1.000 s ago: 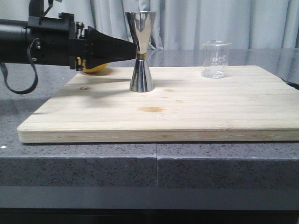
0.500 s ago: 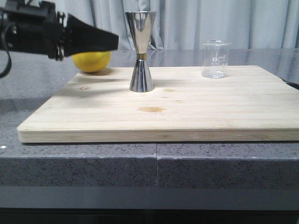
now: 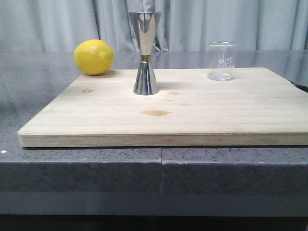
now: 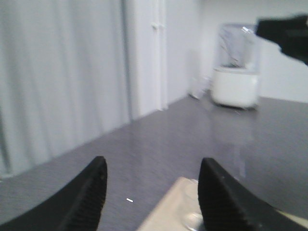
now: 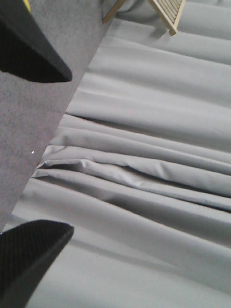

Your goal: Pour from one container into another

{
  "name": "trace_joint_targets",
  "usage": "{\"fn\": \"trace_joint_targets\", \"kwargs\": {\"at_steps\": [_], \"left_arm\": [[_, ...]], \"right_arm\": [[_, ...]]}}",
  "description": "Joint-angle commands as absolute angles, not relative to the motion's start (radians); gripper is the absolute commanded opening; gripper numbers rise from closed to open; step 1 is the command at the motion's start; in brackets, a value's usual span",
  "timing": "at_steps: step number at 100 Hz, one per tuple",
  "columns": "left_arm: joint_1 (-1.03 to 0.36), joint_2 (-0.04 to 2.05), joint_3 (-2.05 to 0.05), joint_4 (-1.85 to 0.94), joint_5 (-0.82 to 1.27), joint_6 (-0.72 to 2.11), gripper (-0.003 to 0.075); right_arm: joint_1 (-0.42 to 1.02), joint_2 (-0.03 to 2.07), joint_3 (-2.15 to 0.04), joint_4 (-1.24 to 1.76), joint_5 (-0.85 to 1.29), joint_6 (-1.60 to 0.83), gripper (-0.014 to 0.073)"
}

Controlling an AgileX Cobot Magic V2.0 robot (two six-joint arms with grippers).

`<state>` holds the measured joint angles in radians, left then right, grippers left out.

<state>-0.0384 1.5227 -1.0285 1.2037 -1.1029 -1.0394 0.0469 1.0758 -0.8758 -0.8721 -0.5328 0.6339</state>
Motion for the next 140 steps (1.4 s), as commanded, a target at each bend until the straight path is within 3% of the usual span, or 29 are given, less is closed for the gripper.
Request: {"fn": "trace_joint_targets", "kwargs": {"at_steps": [1, 28, 47, 99, 122, 140], "left_arm": [[0.0, 1.429, -1.054, 1.007, -0.957, -1.047, 0.0386], [0.096, 1.279, -1.059, 0.585, -0.387, -0.74, 0.0386], [0.127, 1.223, -1.09, 0.583, -0.2, -0.655, 0.0386], [0.034, 0.961, -1.052, 0.668, -0.11, -0.655, 0.0386], [-0.006, 0.823, -0.87, 0.627, -0.247, -0.655, 0.0386], [-0.006, 0.706, -0.682, 0.627, -0.229, -0.655, 0.0385]], "right_arm": [[0.042, 1.052, -0.904, -0.834, -0.509, 0.638, 0.0534], [0.042, 1.052, -0.906, -0.834, -0.4, 0.613, 0.0534], [0.042, 1.052, -0.965, -0.834, -0.219, 0.491, 0.0534], [0.042, 0.839, -1.041, -0.864, 0.104, 0.491, 0.0534], [0.042, 0.681, -0.906, -0.855, 0.118, 0.504, 0.0534], [0.042, 0.523, -0.708, -0.839, 0.105, 0.504, 0.0534]]}}
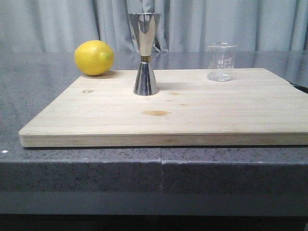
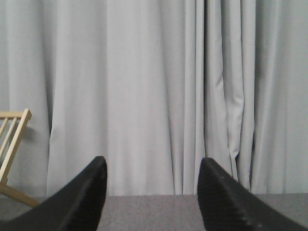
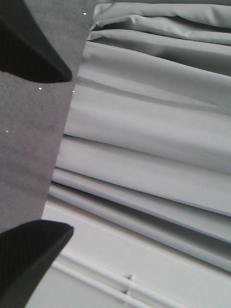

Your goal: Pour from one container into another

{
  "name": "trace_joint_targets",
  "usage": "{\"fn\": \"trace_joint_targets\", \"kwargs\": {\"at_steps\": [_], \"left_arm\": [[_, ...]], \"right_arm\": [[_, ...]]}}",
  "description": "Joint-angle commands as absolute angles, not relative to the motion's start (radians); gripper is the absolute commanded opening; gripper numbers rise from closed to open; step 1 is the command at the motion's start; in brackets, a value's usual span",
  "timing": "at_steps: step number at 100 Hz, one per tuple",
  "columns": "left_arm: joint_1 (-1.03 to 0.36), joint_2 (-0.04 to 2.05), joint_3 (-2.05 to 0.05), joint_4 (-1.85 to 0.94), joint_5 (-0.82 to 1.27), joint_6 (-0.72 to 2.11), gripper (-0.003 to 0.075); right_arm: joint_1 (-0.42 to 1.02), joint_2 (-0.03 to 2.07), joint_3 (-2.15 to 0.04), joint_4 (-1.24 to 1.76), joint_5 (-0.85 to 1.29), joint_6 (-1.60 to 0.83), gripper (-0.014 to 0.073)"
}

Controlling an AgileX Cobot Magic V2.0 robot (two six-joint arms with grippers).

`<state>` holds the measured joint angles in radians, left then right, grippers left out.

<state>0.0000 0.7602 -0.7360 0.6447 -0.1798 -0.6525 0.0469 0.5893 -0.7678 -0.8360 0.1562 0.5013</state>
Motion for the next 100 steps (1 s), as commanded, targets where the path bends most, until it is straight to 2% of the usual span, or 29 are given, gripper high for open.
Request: {"fn": "trace_joint_targets", "kwargs": {"at_steps": [1, 23, 44, 62, 100], "left_arm": [[-0.006, 0.706, -0.682, 0.626, -0.229, -0.655, 0.0385], [-0.006, 0.541, -0.363, 0.634, -0.233, -0.655, 0.0386], [-0.006, 0.368, -0.168, 0.521, -0.265, -0.657, 0.0386], [-0.006, 0.314, -0.133, 0.519, -0.272, -0.657, 0.0386], [-0.006, 0.314, -0.133, 0.519, -0.276, -0.657, 0.0385]], "right_arm": [[0.042, 0.523, -0.708, -0.839, 0.103, 0.504, 0.0534], [0.042, 0.334, -0.515, -0.72, 0.067, 0.506, 0.0534], [0.042, 0.191, -0.381, -0.656, 0.103, 0.506, 0.0534], [0.042, 0.131, -0.293, -0.652, 0.123, 0.506, 0.0534], [0.042, 0.129, -0.242, -0.652, 0.108, 0.506, 0.0534]]}}
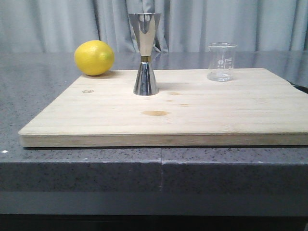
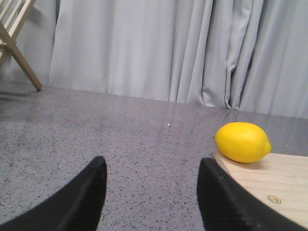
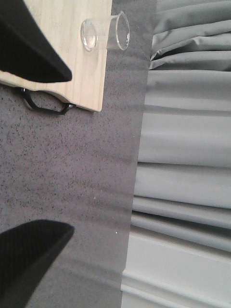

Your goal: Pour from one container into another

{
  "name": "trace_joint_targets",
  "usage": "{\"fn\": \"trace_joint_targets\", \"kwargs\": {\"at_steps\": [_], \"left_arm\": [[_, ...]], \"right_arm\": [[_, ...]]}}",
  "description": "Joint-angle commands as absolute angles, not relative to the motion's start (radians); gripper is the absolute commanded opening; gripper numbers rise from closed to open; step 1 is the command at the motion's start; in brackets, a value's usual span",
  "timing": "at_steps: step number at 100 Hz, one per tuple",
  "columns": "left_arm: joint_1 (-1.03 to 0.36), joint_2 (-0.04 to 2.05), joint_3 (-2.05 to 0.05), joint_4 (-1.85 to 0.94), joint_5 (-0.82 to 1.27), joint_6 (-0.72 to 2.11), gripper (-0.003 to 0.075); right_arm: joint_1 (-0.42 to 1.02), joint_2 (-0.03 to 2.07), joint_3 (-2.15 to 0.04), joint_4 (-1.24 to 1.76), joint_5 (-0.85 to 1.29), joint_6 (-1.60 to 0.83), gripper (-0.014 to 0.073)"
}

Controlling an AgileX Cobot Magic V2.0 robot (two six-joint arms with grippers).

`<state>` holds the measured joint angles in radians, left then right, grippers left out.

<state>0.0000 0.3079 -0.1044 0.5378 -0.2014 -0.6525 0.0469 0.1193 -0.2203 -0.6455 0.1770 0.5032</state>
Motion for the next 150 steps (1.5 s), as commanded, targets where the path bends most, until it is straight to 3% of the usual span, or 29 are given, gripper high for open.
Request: {"fn": "trace_joint_targets", "kwargs": {"at_steps": [1, 14, 21, 29, 51, 56, 150], "left_arm": [[-0.006, 0.314, -0.133, 0.519, -0.276, -0.657, 0.0385], [-0.006, 0.314, -0.133, 0.519, -0.276, -0.657, 0.0385], [-0.006, 0.314, -0.133, 0.519, -0.276, -0.657, 0.0365], [-0.006, 0.314, -0.133, 0.519, -0.276, -0.657, 0.0293], [-0.006, 0.314, -0.133, 0.519, -0.276, -0.657, -0.0013], [-0.006, 0.314, -0.133, 0.521, -0.276, -0.657, -0.0021], [-0.046, 0.312, -0.09, 0.505, -0.281, -0.657, -0.0021]], "right_arm": [[0.042, 0.129, -0.242, -0.652, 0.108, 0.506, 0.0534], [0.042, 0.129, -0.242, -0.652, 0.104, 0.506, 0.0526], [0.042, 0.129, -0.242, -0.652, 0.092, 0.506, 0.0476], [0.042, 0.129, -0.242, -0.652, 0.087, 0.506, 0.0356], [0.042, 0.129, -0.242, -0.652, 0.089, 0.506, -0.0013], [0.042, 0.129, -0.242, -0.652, 0.089, 0.506, -0.0071], [0.042, 0.129, -0.242, -0.652, 0.093, 0.506, -0.0067]]}}
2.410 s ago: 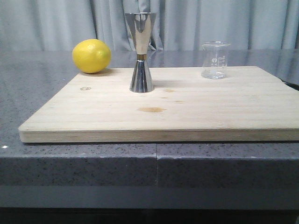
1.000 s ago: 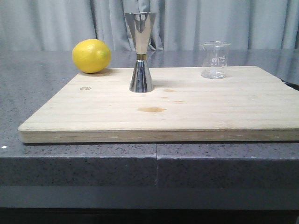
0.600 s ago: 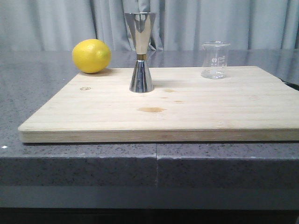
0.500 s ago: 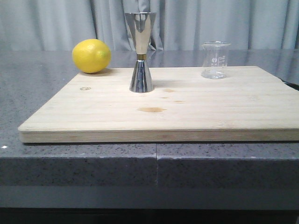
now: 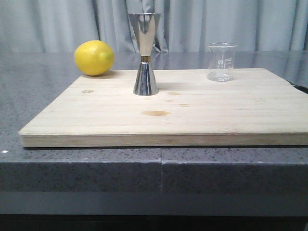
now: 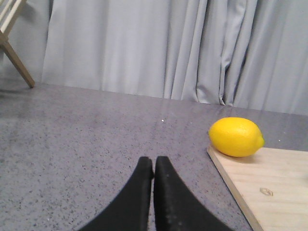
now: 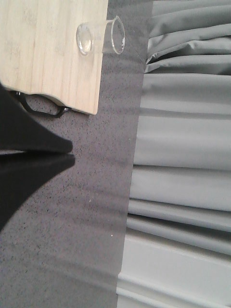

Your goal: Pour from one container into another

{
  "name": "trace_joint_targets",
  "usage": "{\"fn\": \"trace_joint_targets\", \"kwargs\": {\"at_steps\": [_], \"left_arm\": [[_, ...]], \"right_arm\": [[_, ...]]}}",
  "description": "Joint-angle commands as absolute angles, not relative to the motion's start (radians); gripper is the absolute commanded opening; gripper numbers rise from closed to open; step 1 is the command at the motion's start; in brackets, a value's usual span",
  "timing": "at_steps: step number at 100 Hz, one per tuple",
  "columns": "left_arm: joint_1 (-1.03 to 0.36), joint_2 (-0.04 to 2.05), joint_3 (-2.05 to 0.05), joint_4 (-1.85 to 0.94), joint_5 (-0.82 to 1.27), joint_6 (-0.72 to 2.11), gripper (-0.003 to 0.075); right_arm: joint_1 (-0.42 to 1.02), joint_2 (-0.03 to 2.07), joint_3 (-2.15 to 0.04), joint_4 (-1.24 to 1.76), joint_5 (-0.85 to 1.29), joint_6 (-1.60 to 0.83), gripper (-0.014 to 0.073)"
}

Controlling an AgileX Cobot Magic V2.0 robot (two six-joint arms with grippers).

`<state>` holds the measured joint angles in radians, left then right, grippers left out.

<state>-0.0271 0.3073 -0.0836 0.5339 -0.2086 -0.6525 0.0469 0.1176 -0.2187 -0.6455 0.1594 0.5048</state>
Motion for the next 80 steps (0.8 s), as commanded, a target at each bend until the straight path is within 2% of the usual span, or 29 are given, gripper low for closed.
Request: {"fn": "trace_joint_targets", "kwargs": {"at_steps": [1, 14, 36, 54, 80], "left_arm": [[-0.049, 0.312, -0.083, 0.494, -0.281, -0.657, -0.0021], [-0.057, 0.286, -0.024, 0.256, -0.273, -0.622, -0.0021], [-0.072, 0.104, 0.024, 0.059, -0.212, -0.29, -0.0021], [-0.072, -0.03, 0.024, -0.019, -0.114, -0.114, -0.0021], [-0.072, -0.029, 0.025, -0.008, 0.019, -0.108, -0.0021]], "right_arm": [[0.042, 0.129, -0.242, -0.652, 0.093, 0.506, -0.0067], [0.042, 0.129, -0.242, -0.652, 0.093, 0.506, -0.0067], [0.042, 0.129, -0.242, -0.652, 0.093, 0.506, -0.0067], [0.042, 0.129, -0.242, -0.652, 0.093, 0.506, -0.0067], [0.042, 0.129, -0.242, -0.652, 0.093, 0.506, -0.0067]]}}
